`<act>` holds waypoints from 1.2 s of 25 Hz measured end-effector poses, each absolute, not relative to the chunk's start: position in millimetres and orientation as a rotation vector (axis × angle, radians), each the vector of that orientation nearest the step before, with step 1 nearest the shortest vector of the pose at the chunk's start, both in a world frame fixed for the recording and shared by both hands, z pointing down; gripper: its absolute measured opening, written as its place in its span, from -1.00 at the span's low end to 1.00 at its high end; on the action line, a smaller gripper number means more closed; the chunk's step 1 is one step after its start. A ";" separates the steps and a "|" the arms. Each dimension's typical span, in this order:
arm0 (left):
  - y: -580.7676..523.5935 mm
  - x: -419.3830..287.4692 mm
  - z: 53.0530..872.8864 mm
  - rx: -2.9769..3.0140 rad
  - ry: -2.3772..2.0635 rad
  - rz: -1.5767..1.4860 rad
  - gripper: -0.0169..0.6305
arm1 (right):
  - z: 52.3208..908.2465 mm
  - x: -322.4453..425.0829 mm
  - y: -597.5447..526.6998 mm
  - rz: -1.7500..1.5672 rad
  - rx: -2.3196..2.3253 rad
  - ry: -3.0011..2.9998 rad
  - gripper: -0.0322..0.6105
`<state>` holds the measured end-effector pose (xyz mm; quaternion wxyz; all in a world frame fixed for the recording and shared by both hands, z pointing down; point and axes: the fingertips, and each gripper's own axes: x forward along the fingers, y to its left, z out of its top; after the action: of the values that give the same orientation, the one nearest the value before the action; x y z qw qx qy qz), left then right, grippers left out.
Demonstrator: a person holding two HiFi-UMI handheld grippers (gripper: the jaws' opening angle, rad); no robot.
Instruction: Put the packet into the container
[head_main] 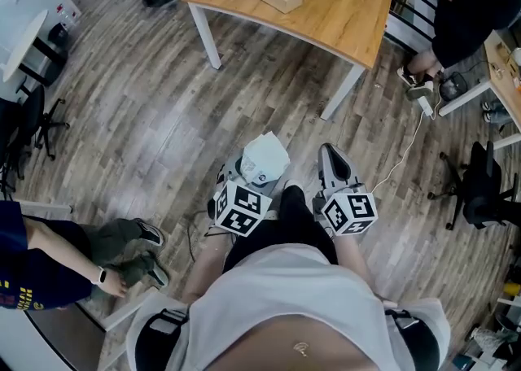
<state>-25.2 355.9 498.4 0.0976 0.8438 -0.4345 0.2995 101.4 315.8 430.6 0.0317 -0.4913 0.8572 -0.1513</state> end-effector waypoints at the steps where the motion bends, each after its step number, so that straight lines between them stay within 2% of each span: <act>1: 354.7 -24.9 498.1 2.498 -1.285 0.880 0.17 | 430.8 102.1 314.1 -0.465 -1.517 2.634 -0.86; 13: 327.0 -27.6 502.3 2.466 -1.293 0.852 0.17 | 433.5 99.6 278.1 -0.471 -1.500 2.615 -0.86; 30: 210.1 -18.9 495.5 2.466 -1.325 0.817 0.17 | 429.4 99.1 164.4 -0.473 -1.450 2.649 -0.86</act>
<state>-18.9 210.1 495.5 0.1126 0.8402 -0.4516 0.2783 99.1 164.4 429.4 0.0425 -0.4741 0.8658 -0.1547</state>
